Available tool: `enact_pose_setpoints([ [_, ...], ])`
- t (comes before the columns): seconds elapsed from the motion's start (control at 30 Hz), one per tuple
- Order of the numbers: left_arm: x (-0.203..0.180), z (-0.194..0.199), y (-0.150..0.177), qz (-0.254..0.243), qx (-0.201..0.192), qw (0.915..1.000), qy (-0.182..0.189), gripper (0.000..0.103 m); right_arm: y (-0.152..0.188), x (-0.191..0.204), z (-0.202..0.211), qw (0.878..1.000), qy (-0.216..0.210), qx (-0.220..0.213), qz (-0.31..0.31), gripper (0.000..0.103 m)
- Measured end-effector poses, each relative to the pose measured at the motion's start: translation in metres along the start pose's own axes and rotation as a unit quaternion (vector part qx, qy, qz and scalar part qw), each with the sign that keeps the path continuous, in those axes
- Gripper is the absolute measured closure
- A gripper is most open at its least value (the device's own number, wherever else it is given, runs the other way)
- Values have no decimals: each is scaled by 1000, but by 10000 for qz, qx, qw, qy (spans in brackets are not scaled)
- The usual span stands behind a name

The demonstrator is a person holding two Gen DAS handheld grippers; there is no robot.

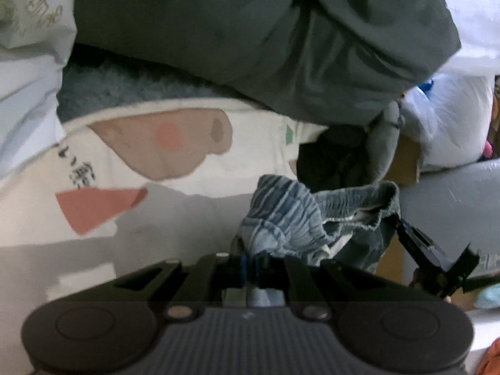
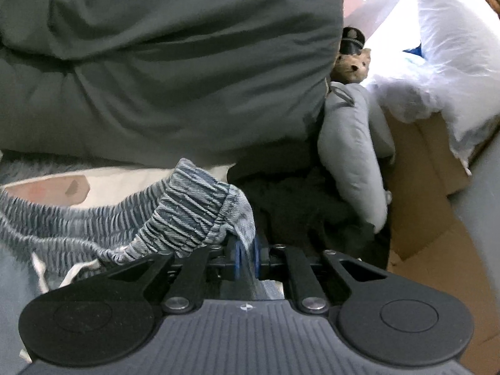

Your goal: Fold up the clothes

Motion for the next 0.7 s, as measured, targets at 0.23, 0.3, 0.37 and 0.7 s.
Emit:
enact_pose_setpoints([
  [0.23, 2, -3, -41, 79, -332, 9994, -89, 99, -28, 2, -47, 9999, -102, 29, 26, 101],
  [0.3, 4, -3, -52, 115, -421, 9990, -95, 99, -35, 2, -60, 9999, -140, 38, -5, 101],
  [0.37, 5, -2, -63, 126, -537, 9984, -108, 99, -41, 3, -72, 9999, -151, 40, -5, 101],
  [0.7, 8, -10, -88, 179, -993, 9948, -157, 99, -65, 13, -114, 9999, -104, 1, -44, 101],
])
Point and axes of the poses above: each gripper's, at about its wrist camera, not at the fingertips, and z roughly against the way its jaws point, x to its left, y to its underside, the point moved 9 cm from there along -z, roughly the way its jaws point, and after that the axes turned 4 degrees about z, right-handed, at the moved point
